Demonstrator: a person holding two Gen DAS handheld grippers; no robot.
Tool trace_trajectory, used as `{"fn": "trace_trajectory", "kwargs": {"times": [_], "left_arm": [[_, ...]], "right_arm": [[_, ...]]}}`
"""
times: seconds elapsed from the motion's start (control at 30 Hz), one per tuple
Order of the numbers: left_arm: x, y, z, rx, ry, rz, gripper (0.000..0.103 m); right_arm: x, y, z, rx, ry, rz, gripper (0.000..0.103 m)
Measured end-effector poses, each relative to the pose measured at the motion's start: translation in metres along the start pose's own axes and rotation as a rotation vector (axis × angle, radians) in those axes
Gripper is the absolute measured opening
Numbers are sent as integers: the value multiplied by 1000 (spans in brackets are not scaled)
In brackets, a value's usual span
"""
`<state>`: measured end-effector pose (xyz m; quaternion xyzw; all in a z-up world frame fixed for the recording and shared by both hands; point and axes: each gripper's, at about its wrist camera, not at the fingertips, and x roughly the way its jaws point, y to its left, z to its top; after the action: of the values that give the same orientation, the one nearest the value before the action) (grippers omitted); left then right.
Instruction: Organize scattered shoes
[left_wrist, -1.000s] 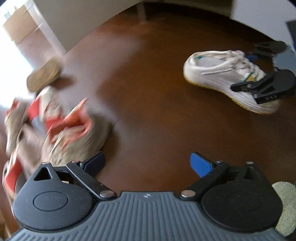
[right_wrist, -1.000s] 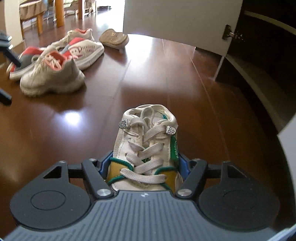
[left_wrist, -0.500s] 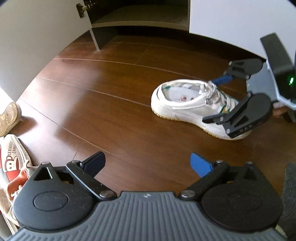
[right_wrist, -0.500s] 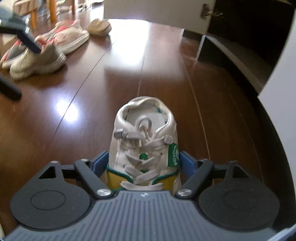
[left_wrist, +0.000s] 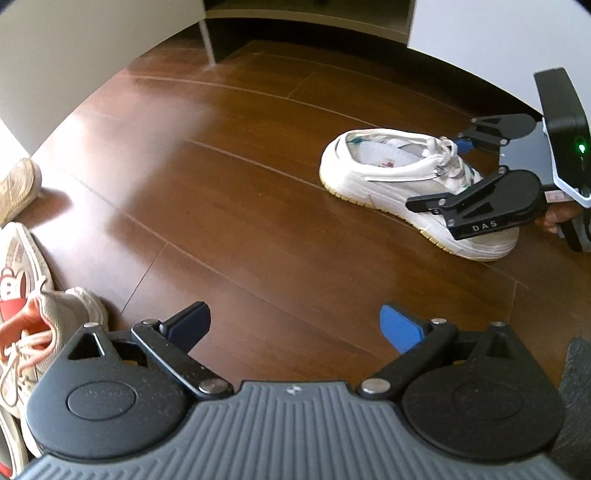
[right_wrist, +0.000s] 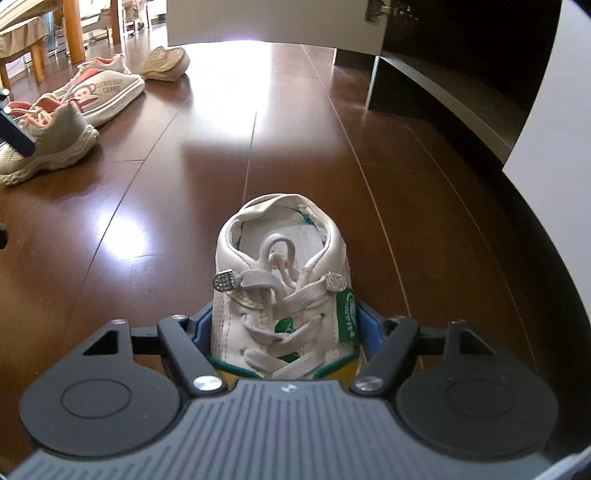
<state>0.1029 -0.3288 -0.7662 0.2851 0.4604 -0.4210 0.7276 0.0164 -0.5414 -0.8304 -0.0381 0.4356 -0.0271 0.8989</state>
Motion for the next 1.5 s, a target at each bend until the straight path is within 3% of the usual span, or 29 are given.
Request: {"fn": "trace_trajectory", "kwargs": {"times": [0.2, 0.3, 0.4, 0.5, 0.57, 0.7, 0.77, 0.9, 0.97, 1.17, 1.4, 1.5], "left_arm": [[-24, 23, -17, 7, 21, 34, 100], [-49, 51, -43, -5, 52, 77, 100], [-69, 78, -70, -53, 85, 120, 100], [-86, 105, -98, -153, 108, 147, 100], [-93, 116, -110, -205, 114, 151, 100], [-106, 131, -130, -257, 122, 152, 100], [-111, 130, -134, -238, 114, 157, 100], [-128, 133, -152, -208, 72, 189, 100], [-133, 135, -158, -204, 48, 203, 100], [-140, 149, -153, -250, -36, 191, 100], [-120, 182, -135, -347, -25, 151, 100], [-117, 199, -116, -373, -2, 160, 100]], "right_arm": [[-12, 18, 6, -47, 9, -79, 88], [-41, 27, 17, -28, -69, -134, 95], [-68, 35, 30, 51, -153, -143, 95], [-86, 49, 47, 156, -247, -66, 95], [-86, 66, 57, 226, -262, 13, 95], [-58, 111, 77, 325, -166, 182, 95], [-45, 135, 88, 323, -120, 262, 95], [-32, 178, 104, 242, -39, 340, 95], [-26, 195, 108, 201, 6, 337, 95], [-13, 204, 127, 252, 58, 361, 95], [3, 208, 167, 126, 10, 343, 95], [10, 206, 189, 65, -15, 331, 90]]}}
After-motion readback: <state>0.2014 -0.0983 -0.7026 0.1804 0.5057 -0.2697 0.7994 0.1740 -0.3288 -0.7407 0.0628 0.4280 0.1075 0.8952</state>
